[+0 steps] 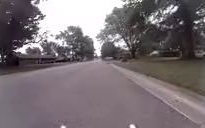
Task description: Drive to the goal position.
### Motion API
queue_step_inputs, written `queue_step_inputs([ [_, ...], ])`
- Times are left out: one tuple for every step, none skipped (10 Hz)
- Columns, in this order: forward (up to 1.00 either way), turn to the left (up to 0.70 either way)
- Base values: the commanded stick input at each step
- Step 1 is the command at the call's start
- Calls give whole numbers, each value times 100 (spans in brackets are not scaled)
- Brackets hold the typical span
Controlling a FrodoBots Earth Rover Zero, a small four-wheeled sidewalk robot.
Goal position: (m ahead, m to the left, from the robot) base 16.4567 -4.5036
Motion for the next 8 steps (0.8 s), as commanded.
queue_step_inputs([
  [100, 0],
  [100, 0],
  [100, 0],
  [100, 0],
  [100, -4],
  [100, -5],
  [100, -5],
  [100, -22],
])
